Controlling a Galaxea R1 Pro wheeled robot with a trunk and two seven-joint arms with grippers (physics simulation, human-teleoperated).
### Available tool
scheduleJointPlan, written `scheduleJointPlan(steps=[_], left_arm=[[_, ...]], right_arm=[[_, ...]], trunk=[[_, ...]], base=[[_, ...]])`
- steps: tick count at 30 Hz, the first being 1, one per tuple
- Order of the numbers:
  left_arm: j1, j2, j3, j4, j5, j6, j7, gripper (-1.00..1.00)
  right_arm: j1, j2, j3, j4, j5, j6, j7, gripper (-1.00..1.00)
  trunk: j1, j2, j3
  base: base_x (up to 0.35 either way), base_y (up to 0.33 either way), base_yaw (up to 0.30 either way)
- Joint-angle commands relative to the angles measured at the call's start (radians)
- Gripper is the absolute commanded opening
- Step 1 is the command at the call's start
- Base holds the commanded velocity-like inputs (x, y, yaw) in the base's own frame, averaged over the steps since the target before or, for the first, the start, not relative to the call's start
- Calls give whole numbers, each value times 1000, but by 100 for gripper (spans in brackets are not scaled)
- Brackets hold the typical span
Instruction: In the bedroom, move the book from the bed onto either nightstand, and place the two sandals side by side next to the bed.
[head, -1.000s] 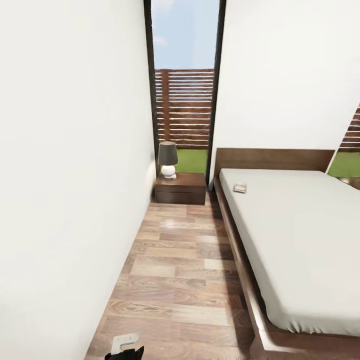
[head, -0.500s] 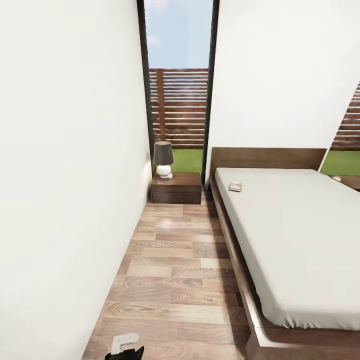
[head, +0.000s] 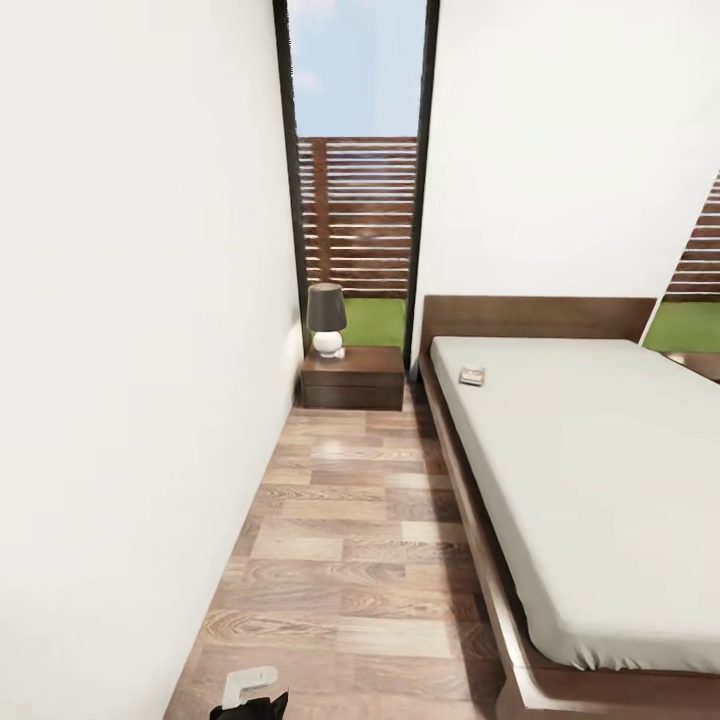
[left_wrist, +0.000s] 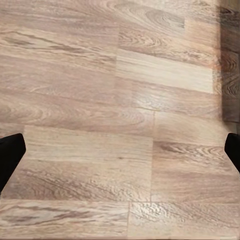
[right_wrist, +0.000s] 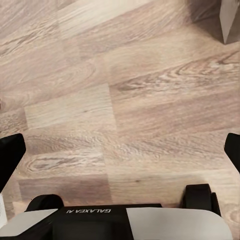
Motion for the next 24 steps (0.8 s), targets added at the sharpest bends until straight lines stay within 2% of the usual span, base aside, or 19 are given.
scheduleJointPlan(steps=[1, 24], left_arm=[[-1, 0, 6, 1, 5, -1, -6, 100], [-1, 0, 6, 1, 5, -1, -6, 100]], right_arm=[[-2, 0, -1, 4, -9, -1, 5, 100], [-2, -1, -1, 5, -8, -1, 5, 100]], trunk=[[0, -1, -1], [0, -1, -1]], base=[[288, 0, 0], [324, 0, 0]])
